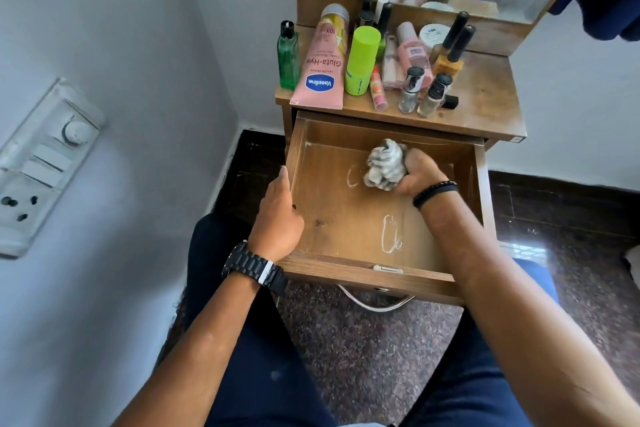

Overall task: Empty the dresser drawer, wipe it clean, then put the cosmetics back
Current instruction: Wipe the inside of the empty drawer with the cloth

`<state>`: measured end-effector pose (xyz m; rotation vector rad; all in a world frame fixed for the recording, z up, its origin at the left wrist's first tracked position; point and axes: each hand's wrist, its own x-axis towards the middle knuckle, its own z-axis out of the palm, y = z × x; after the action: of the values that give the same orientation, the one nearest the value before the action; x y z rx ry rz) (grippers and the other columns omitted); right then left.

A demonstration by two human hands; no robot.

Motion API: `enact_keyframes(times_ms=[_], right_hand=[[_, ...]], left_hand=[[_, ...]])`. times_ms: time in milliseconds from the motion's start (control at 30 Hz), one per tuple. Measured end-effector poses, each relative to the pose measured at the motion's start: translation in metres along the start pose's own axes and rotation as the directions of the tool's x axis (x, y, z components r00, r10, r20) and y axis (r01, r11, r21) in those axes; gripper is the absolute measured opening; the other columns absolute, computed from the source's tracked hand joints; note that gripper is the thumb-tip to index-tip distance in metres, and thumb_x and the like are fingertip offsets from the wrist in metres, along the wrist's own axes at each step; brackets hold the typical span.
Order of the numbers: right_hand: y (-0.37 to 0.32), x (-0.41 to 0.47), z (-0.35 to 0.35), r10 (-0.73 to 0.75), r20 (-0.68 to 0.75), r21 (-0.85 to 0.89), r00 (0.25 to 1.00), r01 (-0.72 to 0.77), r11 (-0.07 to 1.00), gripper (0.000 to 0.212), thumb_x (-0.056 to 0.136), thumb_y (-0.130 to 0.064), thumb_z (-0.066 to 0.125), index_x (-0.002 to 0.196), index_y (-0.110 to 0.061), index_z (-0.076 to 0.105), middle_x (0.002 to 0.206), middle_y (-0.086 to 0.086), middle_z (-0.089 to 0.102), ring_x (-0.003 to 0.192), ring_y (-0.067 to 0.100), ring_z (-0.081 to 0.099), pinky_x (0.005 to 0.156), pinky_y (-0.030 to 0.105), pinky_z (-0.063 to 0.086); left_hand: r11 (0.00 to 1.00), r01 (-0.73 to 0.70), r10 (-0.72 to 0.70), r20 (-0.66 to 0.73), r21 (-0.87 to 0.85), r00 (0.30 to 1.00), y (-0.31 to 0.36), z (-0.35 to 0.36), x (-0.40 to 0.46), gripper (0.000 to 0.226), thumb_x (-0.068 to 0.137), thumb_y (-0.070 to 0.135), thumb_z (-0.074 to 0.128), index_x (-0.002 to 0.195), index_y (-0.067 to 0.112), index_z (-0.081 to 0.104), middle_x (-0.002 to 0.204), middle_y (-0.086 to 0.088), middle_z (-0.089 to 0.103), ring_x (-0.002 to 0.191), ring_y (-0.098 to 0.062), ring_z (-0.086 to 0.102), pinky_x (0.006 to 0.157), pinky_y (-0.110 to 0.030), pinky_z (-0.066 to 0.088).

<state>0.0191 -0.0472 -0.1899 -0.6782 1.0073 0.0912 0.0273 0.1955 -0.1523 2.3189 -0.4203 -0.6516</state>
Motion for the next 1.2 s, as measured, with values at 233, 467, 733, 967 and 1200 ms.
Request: enact_keyframes(times_ms=[233, 467, 733, 967, 1200], right_hand=[[0.031, 0.020, 0.103, 0.079, 0.112, -0.239, 0.991, -0.050, 0.970, 0.048, 0.102, -0.032, 0.023, 0.067, -0.011, 0.047, 0.044, 0.009, 0.056, 0.030, 0.017, 0.050, 0.031, 0.011, 0.036], [0.017, 0.016, 0.055, 0.057, 0.114, -0.068, 0.992, -0.050, 0.996, 0.044, 0.099, -0.033, 0.027, 0.066, -0.014, 0.049, 0.046, 0.006, 0.057, 0.051, 0.017, 0.045, 0.036, 0.011, 0.038], [-0.028, -0.006, -0.063, -0.010, -0.139, -0.029, 0.990, 0.006, 1.000, 0.045, 0.098, -0.039, 0.023, 0.066, -0.014, 0.043, 0.047, 0.006, 0.051, 0.063, 0.018, 0.040, 0.035, 0.008, 0.035], [0.000, 0.020, -0.003, -0.101, -0.097, 0.028, 0.990, 0.104, 0.994, 0.041, 0.099, -0.029, 0.030, 0.069, -0.014, 0.054, 0.058, 0.003, 0.061, 0.043, 0.016, 0.054, 0.043, 0.017, 0.043], [0.032, 0.005, 0.093, -0.023, 0.183, -0.256, 0.983, 0.070, 0.964, 0.077, 0.101, -0.028, 0.018, 0.040, -0.008, 0.060, 0.040, 0.008, 0.058, 0.031, 0.020, 0.053, 0.036, 0.015, 0.037]], left_hand=[[0.992, -0.070, 0.068, 0.023, 0.101, 0.997, 0.002, 0.003, -0.001, 0.072, 0.094, 0.005, 0.042, 0.147, 0.005, -0.008, 0.157, -0.010, 0.004, 0.144, -0.025, 0.014, 0.113, -0.031, 0.022], [0.981, -0.084, 0.081, 0.027, 0.172, 0.996, 0.001, 0.006, -0.001, 0.071, 0.096, 0.010, 0.041, 0.146, 0.005, -0.010, 0.157, -0.010, -0.004, 0.145, -0.024, 0.005, 0.114, -0.033, 0.021], [0.967, -0.106, 0.110, -0.003, 0.232, 0.994, -0.001, 0.011, 0.000, 0.075, 0.096, 0.014, 0.043, 0.146, 0.007, -0.012, 0.156, -0.017, -0.004, 0.145, -0.028, 0.006, 0.113, -0.034, 0.023], [0.891, -0.174, 0.201, -0.020, 0.418, 0.979, 0.003, 0.016, -0.001, 0.075, 0.094, 0.019, 0.046, 0.148, 0.012, -0.006, 0.156, -0.014, -0.011, 0.145, -0.028, -0.005, 0.118, -0.047, 0.015], [0.787, -0.395, 0.442, 0.014, 0.474, 0.897, 0.002, 0.014, -0.008, 0.045, 0.091, 0.015, 0.046, 0.136, 0.015, 0.041, 0.153, -0.012, 0.018, 0.145, -0.024, 0.004, 0.119, -0.045, -0.001]])
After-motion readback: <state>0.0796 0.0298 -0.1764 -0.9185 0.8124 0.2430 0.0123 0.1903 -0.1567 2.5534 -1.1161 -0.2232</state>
